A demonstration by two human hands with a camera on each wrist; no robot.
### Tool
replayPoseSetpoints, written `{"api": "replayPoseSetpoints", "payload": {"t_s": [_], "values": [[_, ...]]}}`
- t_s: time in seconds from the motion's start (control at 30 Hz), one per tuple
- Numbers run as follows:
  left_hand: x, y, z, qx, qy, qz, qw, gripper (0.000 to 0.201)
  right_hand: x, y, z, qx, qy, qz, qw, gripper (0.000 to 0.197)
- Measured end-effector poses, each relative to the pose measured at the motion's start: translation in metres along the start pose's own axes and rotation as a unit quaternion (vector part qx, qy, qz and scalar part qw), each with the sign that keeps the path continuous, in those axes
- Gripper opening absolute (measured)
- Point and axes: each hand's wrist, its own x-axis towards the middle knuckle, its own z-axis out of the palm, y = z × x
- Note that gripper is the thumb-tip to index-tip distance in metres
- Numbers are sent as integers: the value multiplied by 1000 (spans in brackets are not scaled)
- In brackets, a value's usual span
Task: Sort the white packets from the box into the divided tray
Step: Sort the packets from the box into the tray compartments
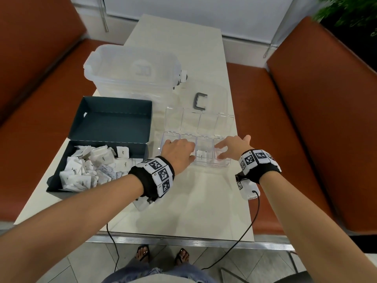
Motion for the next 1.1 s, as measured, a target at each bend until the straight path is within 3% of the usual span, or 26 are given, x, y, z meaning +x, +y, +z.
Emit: {"api": "replayPoseSetpoints", "payload": {"t_s": [0.2,0.3,0.4,0.53,0.77,0.93,1.1], "values": [[-20,-16,-54,-141,-10,36,989,32,-35,-23,-75,70,128,-57,988,29],[-32,-42,-98,-199,-27,71,977,28,-55,-51,-117,149,194,-128,961,23],[-45,-77,-126,-195,-7,64,979,24,-68,-87,-140,212,219,-194,933,20],[-68,-136,-136,-154,-30,15,987,24,-60,-149,-136,189,160,-265,932,19],[-97,-206,-102,-54,-160,-98,981,29,-26,-250,-72,47,-25,-307,950,27],[-99,-210,-79,29,-205,-86,974,38,-6,-290,-25,-66,-117,-254,958,52],[-98,-215,-84,86,-224,-43,970,45,-3,-311,-14,-61,-150,-249,955,65]]}}
